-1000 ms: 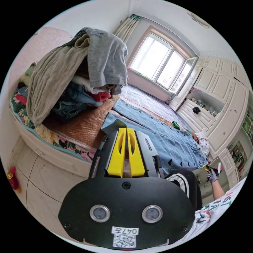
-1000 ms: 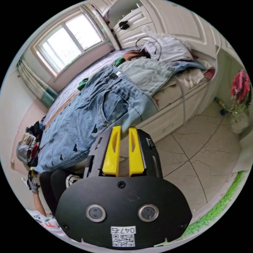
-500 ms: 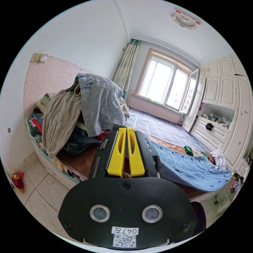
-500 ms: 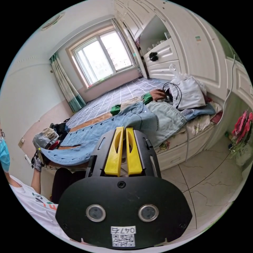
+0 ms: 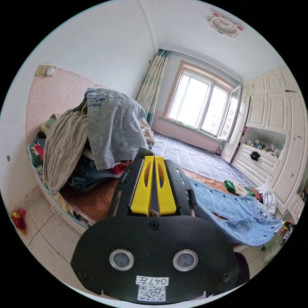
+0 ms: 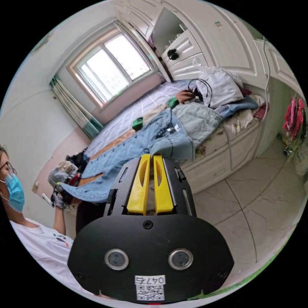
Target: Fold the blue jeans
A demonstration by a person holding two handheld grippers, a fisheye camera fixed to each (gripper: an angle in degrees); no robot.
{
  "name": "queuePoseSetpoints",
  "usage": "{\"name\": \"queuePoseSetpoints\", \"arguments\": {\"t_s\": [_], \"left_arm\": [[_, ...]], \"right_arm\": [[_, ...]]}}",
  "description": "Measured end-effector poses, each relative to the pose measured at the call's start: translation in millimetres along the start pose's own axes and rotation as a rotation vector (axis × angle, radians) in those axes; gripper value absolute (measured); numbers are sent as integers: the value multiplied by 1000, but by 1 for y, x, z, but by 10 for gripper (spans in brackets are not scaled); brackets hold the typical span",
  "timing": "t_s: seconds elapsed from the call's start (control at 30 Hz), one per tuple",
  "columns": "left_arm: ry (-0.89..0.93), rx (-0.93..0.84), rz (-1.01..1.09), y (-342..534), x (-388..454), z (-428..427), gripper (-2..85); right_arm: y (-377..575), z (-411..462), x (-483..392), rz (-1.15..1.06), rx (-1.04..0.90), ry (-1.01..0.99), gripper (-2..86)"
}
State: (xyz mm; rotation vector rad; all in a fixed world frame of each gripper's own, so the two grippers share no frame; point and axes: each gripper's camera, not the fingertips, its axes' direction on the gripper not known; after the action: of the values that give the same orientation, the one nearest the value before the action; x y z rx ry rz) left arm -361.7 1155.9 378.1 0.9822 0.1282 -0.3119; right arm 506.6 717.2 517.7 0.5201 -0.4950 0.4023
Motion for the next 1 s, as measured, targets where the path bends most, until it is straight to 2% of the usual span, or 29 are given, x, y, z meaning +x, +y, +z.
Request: {"name": "queuePoseSetpoints", "arguments": {"t_s": [0.2, 0.37, 0.5, 0.57, 0.67, 0.8, 1.0], "left_arm": [[-24, 1, -54, -105, 51, 134, -10], [-268, -95, 100, -200, 156, 325, -10], [-373, -174, 143, -231, 194, 476, -10], [-403, -300, 143, -238, 203, 585, -10], [-404, -406, 115, -237, 203, 696, -9], [-398, -449, 204, -249, 215, 797, -1], [-354, -575, 257, -289, 206, 919, 140]], "right_arm": [[-116, 31, -33, -59, 65, -37, -7], [-239, 119, -57, -3, 14, 37, -7], [-301, 191, -79, 5, -51, 131, -7], [-331, 238, -90, 21, -103, 191, -8], [-354, 290, -102, 28, -168, 275, -8], [-375, 326, -117, 5, -183, 361, -5], [-411, 349, -136, -31, -217, 405, 52]]}}
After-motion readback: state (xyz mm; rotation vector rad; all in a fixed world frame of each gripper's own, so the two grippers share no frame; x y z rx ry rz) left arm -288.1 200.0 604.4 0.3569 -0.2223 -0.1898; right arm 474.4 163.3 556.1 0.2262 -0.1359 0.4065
